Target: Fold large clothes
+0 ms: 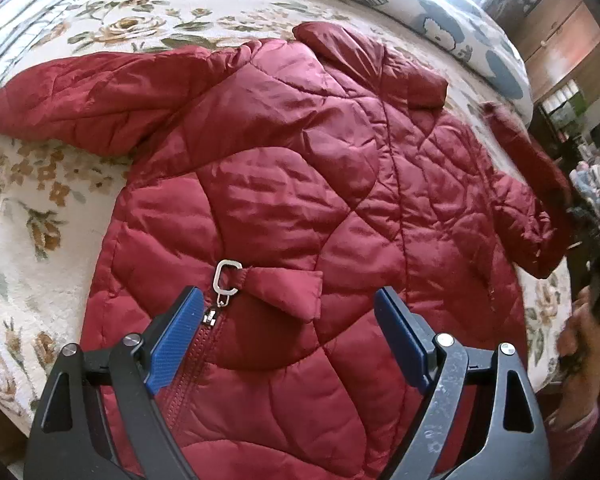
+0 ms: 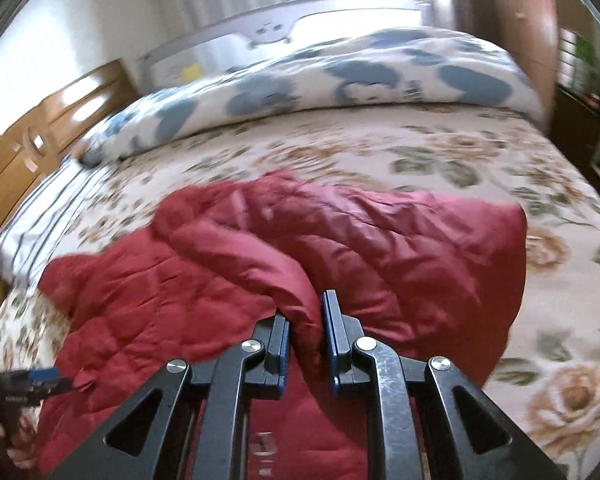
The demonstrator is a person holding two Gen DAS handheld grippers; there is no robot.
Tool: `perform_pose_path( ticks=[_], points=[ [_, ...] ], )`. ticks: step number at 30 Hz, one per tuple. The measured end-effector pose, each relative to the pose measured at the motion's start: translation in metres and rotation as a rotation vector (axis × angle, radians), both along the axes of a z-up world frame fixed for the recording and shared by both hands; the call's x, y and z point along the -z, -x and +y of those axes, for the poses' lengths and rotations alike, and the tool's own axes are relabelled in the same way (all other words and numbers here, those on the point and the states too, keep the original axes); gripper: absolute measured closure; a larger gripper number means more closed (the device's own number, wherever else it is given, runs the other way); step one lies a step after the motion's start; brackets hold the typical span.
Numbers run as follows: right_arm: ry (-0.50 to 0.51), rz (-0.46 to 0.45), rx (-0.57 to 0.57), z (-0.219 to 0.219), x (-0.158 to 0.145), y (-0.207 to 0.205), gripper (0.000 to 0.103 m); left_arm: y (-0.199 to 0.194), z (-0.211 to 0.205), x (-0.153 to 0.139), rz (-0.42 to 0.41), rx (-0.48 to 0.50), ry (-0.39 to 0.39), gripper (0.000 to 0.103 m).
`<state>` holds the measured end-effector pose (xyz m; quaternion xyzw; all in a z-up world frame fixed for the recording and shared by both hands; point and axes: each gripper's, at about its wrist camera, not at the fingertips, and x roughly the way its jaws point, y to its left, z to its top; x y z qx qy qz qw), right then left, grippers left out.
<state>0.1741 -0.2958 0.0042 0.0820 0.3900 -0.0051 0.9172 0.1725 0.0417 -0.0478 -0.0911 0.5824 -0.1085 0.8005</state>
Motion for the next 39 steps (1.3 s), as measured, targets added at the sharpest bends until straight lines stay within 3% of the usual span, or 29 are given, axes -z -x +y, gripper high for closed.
perform_pose_path(
  ticks=[10,18,23,24,26,28,29,31,35,39],
  points=[
    [-0.034,0.093,-0.252,0.101,0.054,-0.023,0.089,-0.018,0.014,-0.006,0.0,0.011,0.148,0.015],
    [-0.043,0.092,-0.471,0.146,0.07,-0.023,0.089,-0.065,0.025,0.012,0.077,-0.003,0.316,0.015],
    [-0.036,0.103,-0.491,0.153,0.076,-0.025,0.086,-0.097,0.025,0.03,0.114,-0.018,0.384,0.016],
    [-0.042,0.103,-0.49,0.152,0.076,-0.026,0.085,-0.103,0.022,0.032,0.108,-0.015,0.377,0.02],
    [-0.043,0.102,-0.487,0.153,0.075,-0.025,0.084,-0.109,0.016,0.036,0.113,0.007,0.363,0.054],
    [-0.04,0.103,-0.484,0.153,0.075,-0.023,0.084,-0.113,0.011,0.038,0.121,0.03,0.365,0.075],
    [-0.035,0.106,-0.479,0.153,0.075,-0.022,0.083,-0.114,0.01,0.037,0.114,0.039,0.359,0.08],
    [-0.029,0.114,-0.476,0.152,0.075,-0.023,0.081,-0.114,0.009,0.032,0.084,0.051,0.344,0.087],
    [-0.053,0.11,-0.457,0.138,0.07,-0.012,0.064,-0.111,0.02,0.014,-0.002,0.054,0.265,0.09],
    [-0.057,0.079,-0.367,0.107,0.058,-0.002,0.064,-0.108,0.035,0.004,-0.079,0.058,0.167,0.09]
  ],
)
